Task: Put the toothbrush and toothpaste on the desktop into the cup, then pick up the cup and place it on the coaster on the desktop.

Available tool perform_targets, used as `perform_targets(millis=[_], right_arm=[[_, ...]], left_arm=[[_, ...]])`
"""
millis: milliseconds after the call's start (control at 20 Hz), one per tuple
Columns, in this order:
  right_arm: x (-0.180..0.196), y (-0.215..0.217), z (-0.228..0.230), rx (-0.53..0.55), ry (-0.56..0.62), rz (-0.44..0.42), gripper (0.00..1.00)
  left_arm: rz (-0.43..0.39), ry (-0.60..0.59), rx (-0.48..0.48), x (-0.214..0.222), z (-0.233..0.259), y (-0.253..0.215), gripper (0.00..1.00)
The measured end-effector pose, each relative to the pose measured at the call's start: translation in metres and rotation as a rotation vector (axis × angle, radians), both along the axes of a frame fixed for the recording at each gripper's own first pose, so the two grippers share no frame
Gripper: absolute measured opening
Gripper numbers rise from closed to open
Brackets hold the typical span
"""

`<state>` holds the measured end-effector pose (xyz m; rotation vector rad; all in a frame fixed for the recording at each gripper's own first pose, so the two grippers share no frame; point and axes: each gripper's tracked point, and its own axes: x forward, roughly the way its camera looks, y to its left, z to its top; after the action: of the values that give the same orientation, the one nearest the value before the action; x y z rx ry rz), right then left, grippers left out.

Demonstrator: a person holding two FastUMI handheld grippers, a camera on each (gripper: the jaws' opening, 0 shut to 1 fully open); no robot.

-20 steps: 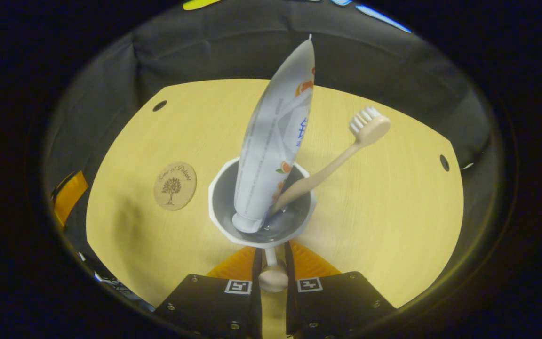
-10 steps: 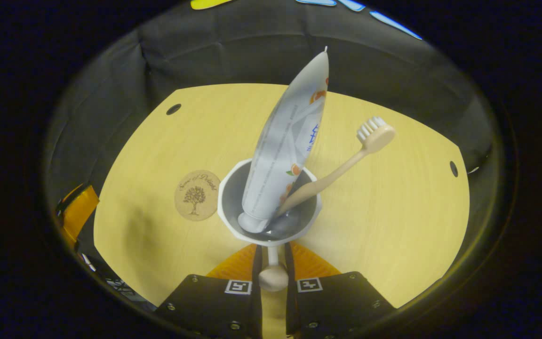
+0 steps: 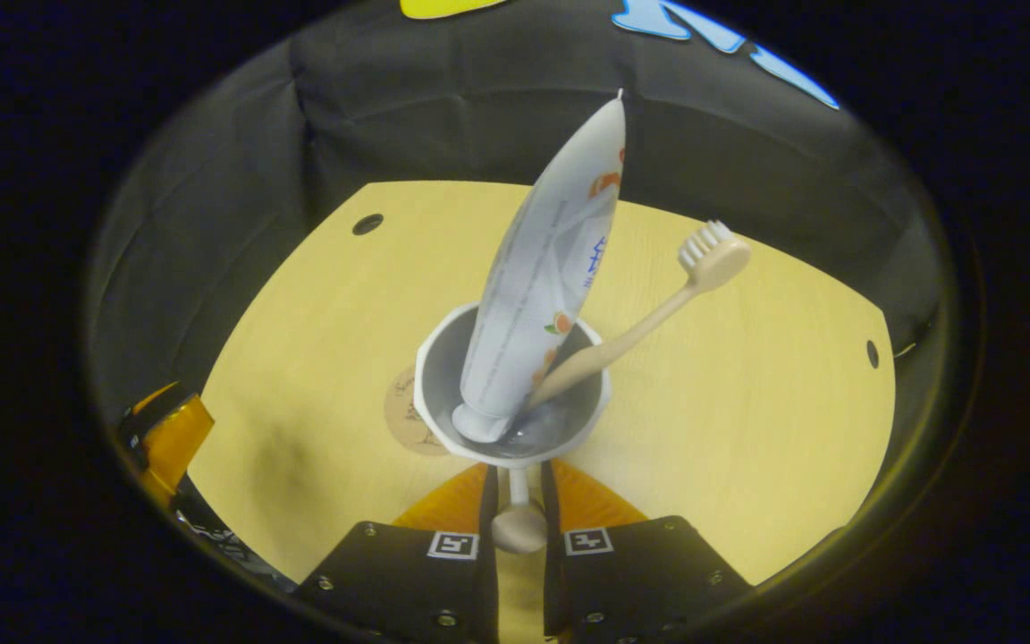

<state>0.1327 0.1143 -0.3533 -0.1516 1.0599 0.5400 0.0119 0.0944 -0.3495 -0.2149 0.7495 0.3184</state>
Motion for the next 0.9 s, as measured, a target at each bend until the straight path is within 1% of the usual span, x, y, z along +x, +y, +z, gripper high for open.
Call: perform_targets(millis=[50, 100, 150, 400, 450, 500, 900], right_arm=[[0.0, 0.0, 0.0, 0.004, -0.003, 0.009, 0.19], [0.001, 0.0, 0.0, 0.006, -0.006, 0.017, 0.24], [0.001, 0.0, 0.0, 0.008, -0.007, 0.025, 0.19], [0.001, -0.003, -0.005, 0.001, -0.01, 0.061, 0.19], [0.001, -0.004, -0.005, -0.001, -0.008, 0.065, 0.24], [0.001, -0.003, -0.005, -0.004, -0.005, 0.069, 0.19], [0.002, -0.009, -0.004, -0.054, 0.007, 0.082, 0.2]], left_arm=[[0.005, 0.001, 0.0, -0.003, 0.001, 0.004, 0.79], [0.01, 0.002, 0.001, -0.006, 0.001, 0.007, 0.79], [0.016, 0.005, 0.002, -0.01, 0.003, 0.011, 0.79], [0.038, 0.01, 0.005, -0.026, 0.004, 0.03, 0.79], [0.042, 0.012, 0.007, -0.028, 0.006, 0.03, 0.79], [0.046, 0.014, 0.009, -0.028, 0.006, 0.031, 0.79], [0.069, 0.022, 0.011, -0.033, 0.018, 0.038, 0.79]])
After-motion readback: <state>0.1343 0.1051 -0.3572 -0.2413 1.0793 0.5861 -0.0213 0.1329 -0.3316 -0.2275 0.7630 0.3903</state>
